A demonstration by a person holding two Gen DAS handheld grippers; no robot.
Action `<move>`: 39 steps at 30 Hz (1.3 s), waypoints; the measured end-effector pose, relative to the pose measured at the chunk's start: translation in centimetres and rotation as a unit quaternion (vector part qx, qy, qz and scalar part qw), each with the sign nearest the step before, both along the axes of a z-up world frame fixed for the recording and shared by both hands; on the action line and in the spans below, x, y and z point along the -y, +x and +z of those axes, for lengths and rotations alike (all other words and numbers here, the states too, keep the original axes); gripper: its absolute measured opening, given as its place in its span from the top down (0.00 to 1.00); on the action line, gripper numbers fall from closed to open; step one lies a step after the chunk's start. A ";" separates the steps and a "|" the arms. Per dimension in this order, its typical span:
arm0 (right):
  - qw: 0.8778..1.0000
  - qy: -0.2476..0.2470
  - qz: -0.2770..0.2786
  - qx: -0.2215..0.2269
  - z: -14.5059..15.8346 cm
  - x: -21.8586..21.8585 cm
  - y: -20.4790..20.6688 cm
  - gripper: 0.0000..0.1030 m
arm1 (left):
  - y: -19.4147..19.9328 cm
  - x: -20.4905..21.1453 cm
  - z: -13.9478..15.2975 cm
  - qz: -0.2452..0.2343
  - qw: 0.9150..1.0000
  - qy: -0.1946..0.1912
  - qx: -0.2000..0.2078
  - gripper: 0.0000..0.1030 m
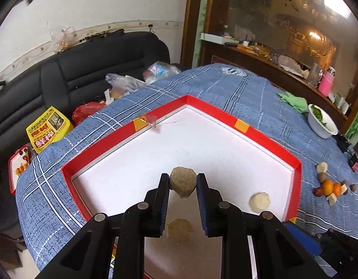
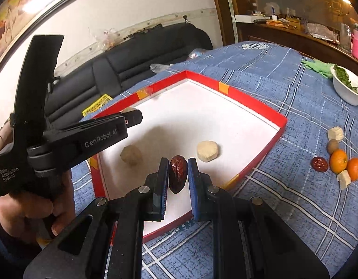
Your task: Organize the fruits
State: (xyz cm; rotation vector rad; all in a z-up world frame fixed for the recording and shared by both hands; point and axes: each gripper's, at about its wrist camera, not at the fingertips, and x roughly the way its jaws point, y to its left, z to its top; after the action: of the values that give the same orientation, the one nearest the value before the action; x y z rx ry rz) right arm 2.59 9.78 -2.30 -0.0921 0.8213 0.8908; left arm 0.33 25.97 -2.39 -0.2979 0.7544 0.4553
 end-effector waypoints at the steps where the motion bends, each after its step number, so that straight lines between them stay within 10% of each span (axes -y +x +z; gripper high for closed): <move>1: 1.000 -0.003 0.001 0.000 -0.1 -0.1 0.1 0.84 | 0.2 -0.1 -0.2 0.004 1.000 0.000 -0.004 0.78; 17: 0.998 -0.056 0.000 0.017 -1.0 -2.0 0.1 0.84 | 0.1 -1.5 -0.9 0.035 0.999 -0.004 -0.021 0.78; 21: 0.995 -0.088 -0.009 0.034 -1.1 -2.4 -0.3 0.83 | -0.5 -1.7 -0.6 0.054 0.998 -0.004 -0.016 0.58; 25: 0.994 -0.091 -0.019 0.061 -0.4 -1.9 -0.9 0.46 | -1.3 -1.6 0.1 0.063 0.998 -0.002 -0.006 0.54; 39: 0.980 -0.115 -0.085 0.139 2.6 2.9 -2.7 0.39 | -3.0 3.9 3.9 0.023 0.998 0.024 0.053 0.39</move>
State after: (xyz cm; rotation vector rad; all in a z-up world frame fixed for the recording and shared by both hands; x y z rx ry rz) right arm -0.08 6.83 0.30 -0.3363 0.6565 0.6017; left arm -2.65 22.08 1.53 -0.2923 0.6335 0.4973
